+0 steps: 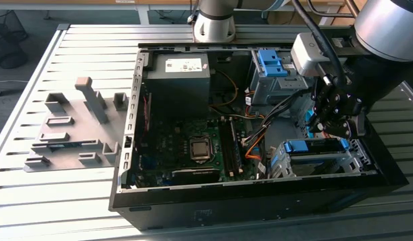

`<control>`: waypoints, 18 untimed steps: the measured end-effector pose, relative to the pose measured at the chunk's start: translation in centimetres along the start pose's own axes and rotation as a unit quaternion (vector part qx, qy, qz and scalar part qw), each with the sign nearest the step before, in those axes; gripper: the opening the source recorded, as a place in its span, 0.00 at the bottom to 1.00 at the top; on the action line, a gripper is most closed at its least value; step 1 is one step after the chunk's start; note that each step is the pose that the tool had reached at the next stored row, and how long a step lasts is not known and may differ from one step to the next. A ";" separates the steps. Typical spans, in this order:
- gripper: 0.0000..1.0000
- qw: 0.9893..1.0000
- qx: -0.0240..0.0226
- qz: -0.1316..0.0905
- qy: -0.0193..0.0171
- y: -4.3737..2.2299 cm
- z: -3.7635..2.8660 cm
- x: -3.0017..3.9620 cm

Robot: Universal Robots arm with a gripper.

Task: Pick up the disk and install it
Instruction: 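Insert the second disk wire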

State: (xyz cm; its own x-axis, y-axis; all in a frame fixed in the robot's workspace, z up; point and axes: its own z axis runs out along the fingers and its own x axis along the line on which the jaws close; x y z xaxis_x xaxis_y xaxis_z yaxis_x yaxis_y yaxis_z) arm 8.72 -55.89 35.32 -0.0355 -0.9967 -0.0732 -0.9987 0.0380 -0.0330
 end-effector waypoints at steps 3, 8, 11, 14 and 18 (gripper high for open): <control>0.16 1.000 0.000 0.000 -0.014 -0.01 0.02 0.25; 0.16 1.000 -0.001 0.001 -0.030 -0.03 0.28 1.31; 0.16 1.000 -0.001 0.001 -0.030 -0.03 0.76 1.63; 0.16 1.000 -0.001 0.001 -0.030 -0.15 1.15 1.66; 0.16 1.000 -0.001 0.001 -0.030 -0.15 1.15 1.67</control>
State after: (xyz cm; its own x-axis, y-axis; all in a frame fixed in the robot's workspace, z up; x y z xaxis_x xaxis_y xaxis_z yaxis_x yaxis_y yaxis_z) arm 8.86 -57.47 34.06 -0.0353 -0.9904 -0.1334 -0.9987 0.0399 -0.0314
